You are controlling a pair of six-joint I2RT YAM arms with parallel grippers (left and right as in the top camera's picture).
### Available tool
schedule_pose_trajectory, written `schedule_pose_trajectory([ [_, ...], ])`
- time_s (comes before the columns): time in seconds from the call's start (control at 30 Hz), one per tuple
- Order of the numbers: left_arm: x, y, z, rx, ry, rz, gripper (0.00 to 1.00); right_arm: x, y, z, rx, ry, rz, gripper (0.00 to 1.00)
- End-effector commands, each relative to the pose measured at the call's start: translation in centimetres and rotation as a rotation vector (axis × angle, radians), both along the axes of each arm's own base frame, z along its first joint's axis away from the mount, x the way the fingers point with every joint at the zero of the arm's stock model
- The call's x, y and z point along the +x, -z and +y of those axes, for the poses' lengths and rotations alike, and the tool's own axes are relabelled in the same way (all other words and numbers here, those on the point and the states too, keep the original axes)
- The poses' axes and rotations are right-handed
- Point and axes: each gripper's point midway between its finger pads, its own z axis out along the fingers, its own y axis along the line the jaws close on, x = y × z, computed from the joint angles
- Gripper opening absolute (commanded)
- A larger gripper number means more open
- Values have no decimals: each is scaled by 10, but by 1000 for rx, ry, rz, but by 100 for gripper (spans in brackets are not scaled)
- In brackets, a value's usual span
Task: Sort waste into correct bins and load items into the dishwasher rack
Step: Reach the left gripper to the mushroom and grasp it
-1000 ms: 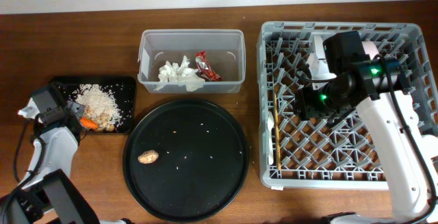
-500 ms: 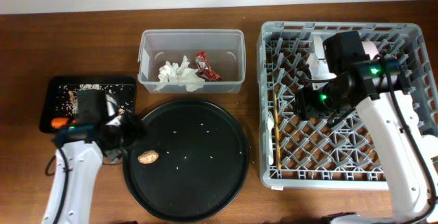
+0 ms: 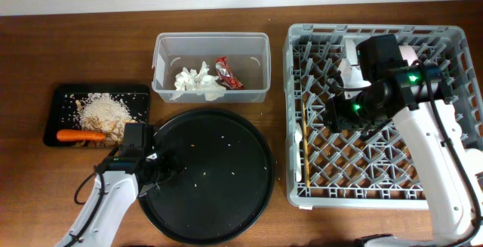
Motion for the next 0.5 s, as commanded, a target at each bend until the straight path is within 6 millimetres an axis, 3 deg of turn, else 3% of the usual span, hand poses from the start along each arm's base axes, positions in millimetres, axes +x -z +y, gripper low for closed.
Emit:
schedule_pose_trajectory([
  [0.0,-8,13,2,14,-4,24,85,1,-1,0,-7,4,-4,57],
  [0.1,-6,27,1,14,-3,53,85,1,-1,0,-7,4,-3,57],
  [0.23,-6,33,0,8,-2,68,52,1,-1,0,-8,4,-4,57],
  [0.3,-6,33,0,8,-2,68,43,1,-1,0,-8,4,-4,57],
  [0.33,-6,33,0,8,-2,68,32,1,-1,0,-7,4,-4,57],
  [0.43,-5,33,0,8,-2,67,20,1,-1,0,-7,4,-4,57],
  [0.47,-5,33,0,8,-2,67,11,1,-1,0,-7,4,-4,57],
])
